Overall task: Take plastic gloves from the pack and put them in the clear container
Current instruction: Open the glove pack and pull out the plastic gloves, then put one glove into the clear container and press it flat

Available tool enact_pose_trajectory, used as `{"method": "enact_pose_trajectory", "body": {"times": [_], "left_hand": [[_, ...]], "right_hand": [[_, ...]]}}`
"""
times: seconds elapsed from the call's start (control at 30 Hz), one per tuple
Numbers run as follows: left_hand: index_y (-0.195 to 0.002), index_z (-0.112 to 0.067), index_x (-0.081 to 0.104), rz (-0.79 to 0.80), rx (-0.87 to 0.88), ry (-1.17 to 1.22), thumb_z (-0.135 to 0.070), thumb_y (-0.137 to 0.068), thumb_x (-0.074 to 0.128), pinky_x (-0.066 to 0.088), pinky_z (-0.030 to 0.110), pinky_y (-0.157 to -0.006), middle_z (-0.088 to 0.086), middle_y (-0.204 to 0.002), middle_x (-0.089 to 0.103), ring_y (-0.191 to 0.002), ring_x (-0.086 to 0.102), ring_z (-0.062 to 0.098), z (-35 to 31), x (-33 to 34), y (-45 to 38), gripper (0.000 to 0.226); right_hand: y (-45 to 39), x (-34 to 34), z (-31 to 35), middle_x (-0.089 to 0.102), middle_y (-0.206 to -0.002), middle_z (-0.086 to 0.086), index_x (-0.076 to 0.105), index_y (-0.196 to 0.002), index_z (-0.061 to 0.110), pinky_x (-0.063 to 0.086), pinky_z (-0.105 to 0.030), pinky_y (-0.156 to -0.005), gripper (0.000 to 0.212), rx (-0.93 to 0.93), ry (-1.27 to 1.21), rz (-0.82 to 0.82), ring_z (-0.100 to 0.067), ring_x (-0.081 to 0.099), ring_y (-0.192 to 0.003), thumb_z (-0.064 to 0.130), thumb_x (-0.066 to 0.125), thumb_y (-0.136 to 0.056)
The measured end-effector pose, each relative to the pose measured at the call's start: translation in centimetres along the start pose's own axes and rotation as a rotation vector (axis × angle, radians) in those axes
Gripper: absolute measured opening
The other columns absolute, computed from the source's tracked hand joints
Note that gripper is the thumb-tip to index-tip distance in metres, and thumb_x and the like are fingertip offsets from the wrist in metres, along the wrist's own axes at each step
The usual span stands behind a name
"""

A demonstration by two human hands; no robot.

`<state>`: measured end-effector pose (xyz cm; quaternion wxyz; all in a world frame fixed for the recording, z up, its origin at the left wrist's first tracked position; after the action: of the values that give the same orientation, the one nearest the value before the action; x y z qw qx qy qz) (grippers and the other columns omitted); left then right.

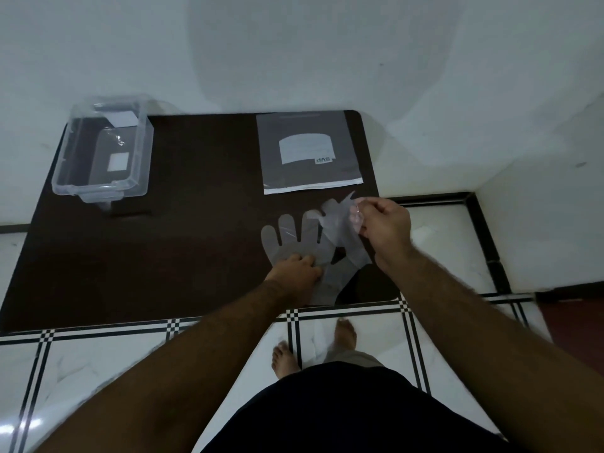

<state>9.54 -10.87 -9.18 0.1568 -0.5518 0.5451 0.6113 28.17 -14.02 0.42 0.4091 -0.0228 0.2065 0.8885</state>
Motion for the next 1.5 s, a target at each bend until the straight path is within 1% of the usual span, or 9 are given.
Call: {"method": "enact_pose_trajectory", "body": {"times": [0.2,0.33,0.43,0.53,0.7,0.9,1.03,1.17,1.5], "left_hand": [[-0.116,-0.025,0.071,-0.223,-0.262,0.527,-0.033,-0.102,0.063,0.061,0.044,-0.092,-0.002,-0.106,0.07,-0.099,0.07,0.018,4.8,-5.0,0.2,0.017],[-0.149,-0.022,0.059,-0.684,-0.252,0.854,-0.017,-0.09,0.08,0.058,0.033,-0.105,-0.004,-0.138,0.068,-0.119,0.068,0.012,8.3,-14.2,2.6,0.064],[-0.165,-0.028,0.034,-0.564,0.029,1.125,-0.005,-0.082,0.087,0.055,0.012,-0.094,-0.01,-0.15,0.053,-0.126,0.059,0.001,6.7,-20.0,2.9,0.101],[-0.169,-0.022,0.022,-0.374,0.332,1.171,0.002,-0.078,0.088,0.051,0.028,-0.111,0.01,-0.162,0.049,-0.153,0.043,0.021,4.1,-24.8,3.5,0.115],[-0.149,0.002,0.047,-0.221,0.492,1.274,0.022,-0.085,0.072,0.059,0.04,-0.096,0.024,-0.119,0.07,-0.11,0.072,0.027,2.2,-29.3,5.4,0.072],[-0.115,0.005,0.073,-0.368,0.439,1.331,-0.001,-0.095,0.074,0.051,0.051,-0.103,0.022,-0.11,0.073,-0.107,0.067,0.037,4.2,-30.4,7.5,0.021],[-0.097,-0.008,0.075,-0.537,0.333,1.542,-0.006,-0.097,0.072,0.055,0.038,-0.086,0.014,-0.097,0.072,-0.091,0.066,0.028,7.5,-29.9,8.9,0.003],[-0.094,-0.01,0.075,-0.628,0.189,1.621,-0.003,-0.103,0.065,0.059,0.027,-0.074,0.009,-0.09,0.072,-0.081,0.068,0.02,10.9,-28.7,10.3,0.015],[-0.111,0.017,0.065,-0.719,0.051,1.555,-0.014,-0.098,0.078,0.058,0.036,-0.075,0.021,-0.098,0.067,-0.084,0.066,0.028,15.8,-29.3,12.3,0.036]], "right_hand": [[-0.3,1.1,5.3,0.078,-0.1,0.002,0.082,-0.109,0.018,0.064,-0.038,-0.09,0.015,-0.177,0.226,0.192,-0.017,0.074,-0.1,0.024,0.071,-0.101],[0.8,2.5,10.7,0.079,-0.088,0.0,0.081,-0.096,0.021,0.063,-0.032,-0.076,0.011,-0.298,0.405,0.392,-0.018,0.076,-0.085,0.025,0.072,-0.1],[2.1,3.5,15.0,0.082,-0.09,-0.002,0.081,-0.099,0.017,0.064,-0.032,-0.074,0.007,-0.337,0.426,0.548,-0.017,0.079,-0.082,0.018,0.074,-0.099],[3.5,4.5,19.1,0.082,-0.091,-0.01,0.081,-0.103,0.01,0.066,-0.035,-0.076,0.008,-0.373,0.396,0.672,-0.023,0.079,-0.082,0.013,0.076,-0.098],[5.2,4.6,25.0,0.082,-0.089,-0.011,0.082,-0.106,0.01,0.063,-0.032,-0.073,0.011,-0.47,0.356,0.685,-0.022,0.077,-0.079,0.011,0.078,-0.096],[5.6,4.7,26.8,0.081,-0.085,-0.01,0.078,-0.114,0.016,0.06,-0.027,-0.064,0.028,-0.441,0.286,0.602,-0.019,0.077,-0.073,0.03,0.085,-0.091],[5.3,5.2,25.5,0.081,-0.084,-0.01,0.078,-0.111,0.011,0.056,-0.024,-0.061,0.033,-0.377,0.313,0.616,-0.015,0.074,-0.069,0.023,0.091,-0.082],[4.7,6.2,25.6,0.079,-0.082,-0.014,0.077,-0.109,0.003,0.057,-0.028,-0.063,0.031,-0.373,0.318,0.622,-0.017,0.072,-0.065,0.003,0.089,-0.081],[3.5,13.0,27.6,0.076,-0.095,-0.031,0.077,-0.108,0.006,0.063,-0.05,-0.088,0.034,-0.454,0.347,0.768,-0.036,0.073,-0.083,0.004,0.092,-0.078]]}}
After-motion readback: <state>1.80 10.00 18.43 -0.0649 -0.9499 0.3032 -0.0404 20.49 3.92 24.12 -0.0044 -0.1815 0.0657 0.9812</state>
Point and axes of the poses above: each hand's wrist, its own y-axis away from the middle knuckle, its own x-axis out of the palm, z = x × y, the point moved 10 cm from there along -y, towards the middle knuckle
